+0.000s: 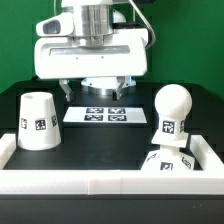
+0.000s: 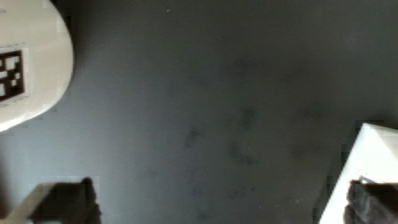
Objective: Assemble lamp
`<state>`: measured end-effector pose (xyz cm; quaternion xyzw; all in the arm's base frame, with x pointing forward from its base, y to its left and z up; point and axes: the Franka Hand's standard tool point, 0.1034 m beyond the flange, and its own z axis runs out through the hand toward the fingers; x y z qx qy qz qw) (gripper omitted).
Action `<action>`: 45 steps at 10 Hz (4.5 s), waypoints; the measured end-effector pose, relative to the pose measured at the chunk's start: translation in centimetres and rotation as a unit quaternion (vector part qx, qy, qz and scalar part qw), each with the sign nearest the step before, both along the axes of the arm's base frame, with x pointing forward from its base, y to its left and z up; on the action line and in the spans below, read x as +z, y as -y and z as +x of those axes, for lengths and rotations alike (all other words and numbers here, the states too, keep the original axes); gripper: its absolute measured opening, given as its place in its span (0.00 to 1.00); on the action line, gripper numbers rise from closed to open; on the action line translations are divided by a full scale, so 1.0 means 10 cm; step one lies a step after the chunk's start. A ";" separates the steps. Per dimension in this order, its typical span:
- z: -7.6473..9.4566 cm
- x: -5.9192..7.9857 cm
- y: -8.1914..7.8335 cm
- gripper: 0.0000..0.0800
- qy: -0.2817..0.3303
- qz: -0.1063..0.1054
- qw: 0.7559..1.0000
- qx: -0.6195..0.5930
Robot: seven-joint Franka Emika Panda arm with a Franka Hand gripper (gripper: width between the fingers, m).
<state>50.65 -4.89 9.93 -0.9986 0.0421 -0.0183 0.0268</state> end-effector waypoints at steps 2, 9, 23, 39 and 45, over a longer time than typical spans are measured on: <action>-0.07 0.04 0.20 0.87 -0.008 0.001 1.000 0.024; -0.21 0.10 0.71 0.87 -0.009 -0.005 1.000 0.021; -0.37 -0.22 0.74 0.17 -0.017 -0.018 1.000 0.016; 0.14 0.56 -0.20 0.06 -0.029 0.032 0.998 -0.050; 0.40 1.02 -0.77 0.06 -0.041 0.053 0.995 -0.078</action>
Offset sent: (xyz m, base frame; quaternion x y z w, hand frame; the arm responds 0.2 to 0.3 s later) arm -0.0218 -0.0443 0.0151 0.0094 -0.0123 -0.0342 0.9993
